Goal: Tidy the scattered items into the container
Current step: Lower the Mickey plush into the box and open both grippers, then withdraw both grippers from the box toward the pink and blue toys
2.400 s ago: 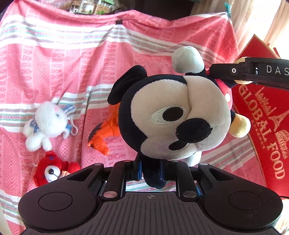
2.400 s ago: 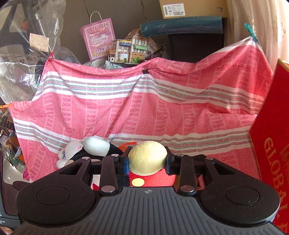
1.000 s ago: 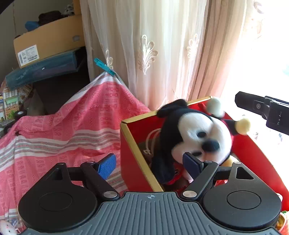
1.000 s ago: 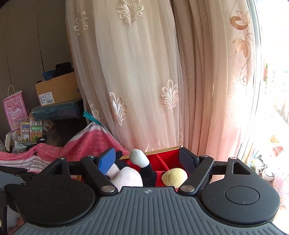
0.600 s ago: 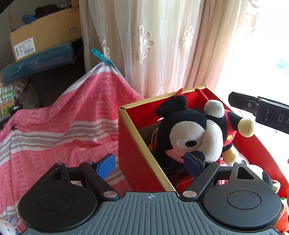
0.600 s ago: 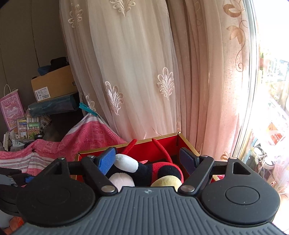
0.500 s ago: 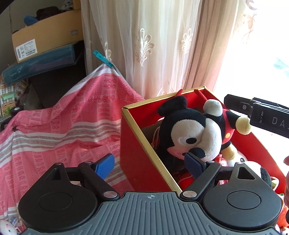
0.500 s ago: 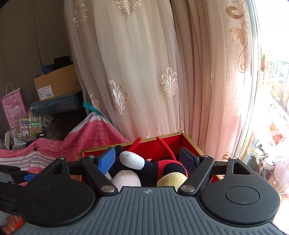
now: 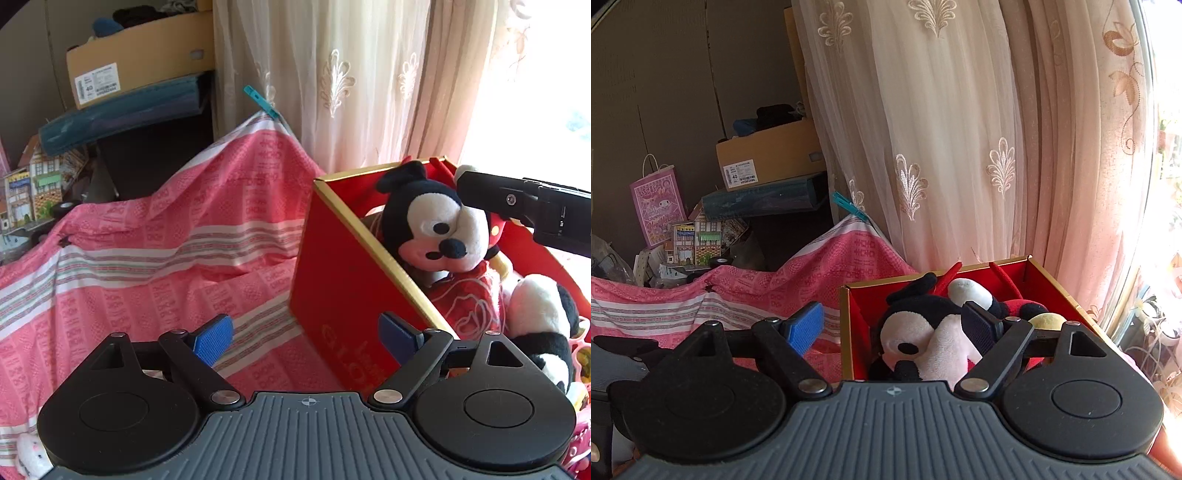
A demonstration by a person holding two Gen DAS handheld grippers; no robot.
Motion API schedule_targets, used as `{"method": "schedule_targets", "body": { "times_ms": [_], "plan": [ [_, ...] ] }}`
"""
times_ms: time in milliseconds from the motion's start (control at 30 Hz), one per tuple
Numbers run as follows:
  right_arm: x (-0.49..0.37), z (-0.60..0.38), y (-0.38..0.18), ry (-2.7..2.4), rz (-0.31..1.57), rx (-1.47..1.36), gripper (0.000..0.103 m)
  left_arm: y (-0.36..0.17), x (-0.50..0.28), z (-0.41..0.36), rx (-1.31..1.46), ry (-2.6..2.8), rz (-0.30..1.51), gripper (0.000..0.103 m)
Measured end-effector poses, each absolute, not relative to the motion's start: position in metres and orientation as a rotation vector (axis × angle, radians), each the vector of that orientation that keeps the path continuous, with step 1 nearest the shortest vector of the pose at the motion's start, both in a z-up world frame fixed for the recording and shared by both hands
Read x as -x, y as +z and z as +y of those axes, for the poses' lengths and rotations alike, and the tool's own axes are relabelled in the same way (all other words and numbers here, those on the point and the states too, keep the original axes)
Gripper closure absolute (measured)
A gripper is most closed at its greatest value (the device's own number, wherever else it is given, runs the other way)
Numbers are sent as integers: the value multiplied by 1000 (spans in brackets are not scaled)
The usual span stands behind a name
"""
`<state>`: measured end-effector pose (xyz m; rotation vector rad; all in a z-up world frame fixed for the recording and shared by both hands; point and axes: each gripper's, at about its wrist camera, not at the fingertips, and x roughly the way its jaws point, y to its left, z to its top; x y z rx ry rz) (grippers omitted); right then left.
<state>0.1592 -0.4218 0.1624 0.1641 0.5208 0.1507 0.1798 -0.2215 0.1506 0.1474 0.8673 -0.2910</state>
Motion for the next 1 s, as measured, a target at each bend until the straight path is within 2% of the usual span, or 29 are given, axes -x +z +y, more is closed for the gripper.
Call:
{"method": "schedule_targets", "body": {
  "times_ms": [367, 1000],
  "plan": [
    [-116, -360, 146, 257, 597, -185, 17, 105, -136, -140, -177, -198, 922, 9],
    [-58, -280, 29, 297, 907, -232, 17, -7, -45, -59, -233, -134, 1114, 9]
  ]
}}
